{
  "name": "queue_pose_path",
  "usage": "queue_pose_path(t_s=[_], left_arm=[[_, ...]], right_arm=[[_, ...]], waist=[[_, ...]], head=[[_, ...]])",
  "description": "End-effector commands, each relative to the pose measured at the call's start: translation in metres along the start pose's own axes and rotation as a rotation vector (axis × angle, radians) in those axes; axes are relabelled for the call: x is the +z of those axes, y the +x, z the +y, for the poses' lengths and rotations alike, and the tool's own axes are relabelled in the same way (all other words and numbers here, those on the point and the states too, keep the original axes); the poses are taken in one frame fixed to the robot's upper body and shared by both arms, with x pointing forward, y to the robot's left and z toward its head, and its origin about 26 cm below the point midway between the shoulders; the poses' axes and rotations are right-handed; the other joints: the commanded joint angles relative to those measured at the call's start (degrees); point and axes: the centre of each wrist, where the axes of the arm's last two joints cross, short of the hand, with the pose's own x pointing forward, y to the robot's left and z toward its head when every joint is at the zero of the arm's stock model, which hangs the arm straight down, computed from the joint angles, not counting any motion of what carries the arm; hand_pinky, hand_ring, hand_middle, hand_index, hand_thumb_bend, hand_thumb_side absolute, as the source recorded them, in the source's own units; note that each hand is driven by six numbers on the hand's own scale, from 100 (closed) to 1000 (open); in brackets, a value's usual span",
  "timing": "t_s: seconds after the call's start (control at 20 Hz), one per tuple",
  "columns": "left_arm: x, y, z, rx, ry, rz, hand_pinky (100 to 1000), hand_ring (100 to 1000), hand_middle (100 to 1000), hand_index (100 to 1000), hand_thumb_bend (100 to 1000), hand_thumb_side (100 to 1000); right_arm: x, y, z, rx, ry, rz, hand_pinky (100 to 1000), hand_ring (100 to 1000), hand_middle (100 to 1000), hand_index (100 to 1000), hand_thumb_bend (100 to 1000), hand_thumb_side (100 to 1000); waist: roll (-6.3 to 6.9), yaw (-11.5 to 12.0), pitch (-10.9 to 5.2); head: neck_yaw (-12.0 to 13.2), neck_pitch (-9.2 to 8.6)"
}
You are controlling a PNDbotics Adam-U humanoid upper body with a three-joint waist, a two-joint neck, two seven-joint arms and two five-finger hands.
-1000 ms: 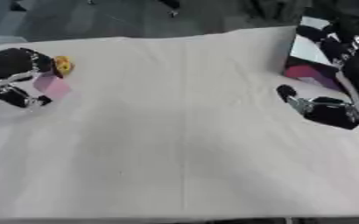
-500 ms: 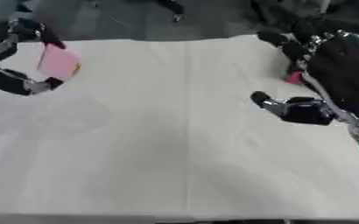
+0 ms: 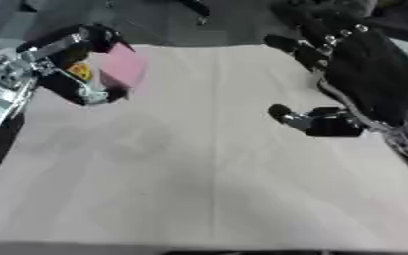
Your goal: Pick up the objects with one hand, pass them to the other hand, and then place them into the box on the other side of the table.
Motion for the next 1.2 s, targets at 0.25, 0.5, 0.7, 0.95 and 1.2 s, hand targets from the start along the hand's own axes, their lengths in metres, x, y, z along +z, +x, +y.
queue_pose_path(t_s=[0.25,0.5,0.7,0.95,1.2], left_arm=[[-0.036,0.012,0.0,-0.098,-0.198,-0.166,670,521,481,581,100,199],[-0.055,0.018,-0.007,-0.09,-0.227,-0.197,671,521,482,582,100,207],[-0.066,0.021,-0.012,-0.101,-0.251,-0.217,672,524,485,587,100,211],[-0.082,0.026,-0.021,-0.123,-0.292,-0.248,672,525,487,589,100,210],[-0.097,0.035,-0.027,-0.135,-0.316,-0.295,673,526,488,590,100,208]], right_arm=[[-0.011,0.006,-0.012,-0.009,-0.024,-0.054,835,803,1000,914,470,344],[-0.015,0.01,-0.013,-0.023,-0.017,-0.078,833,802,1000,914,474,338],[-0.018,0.013,-0.014,-0.038,-0.013,-0.095,830,801,1000,917,479,328],[-0.02,0.016,-0.014,-0.067,0.007,-0.127,829,801,1000,921,482,316],[-0.022,0.019,-0.014,-0.089,0.023,-0.149,826,801,1000,922,489,305]], waist=[[0.09,0.06,-0.83],[0.13,-0.04,-0.83],[0.16,-0.17,-0.76],[0.24,-0.32,-0.71],[0.35,-0.38,-0.71]], head=[[-0.78,-0.09],[-1.95,-0.09],[-2.4,-0.09],[-2.44,-0.09],[-2.14,-0.09]])
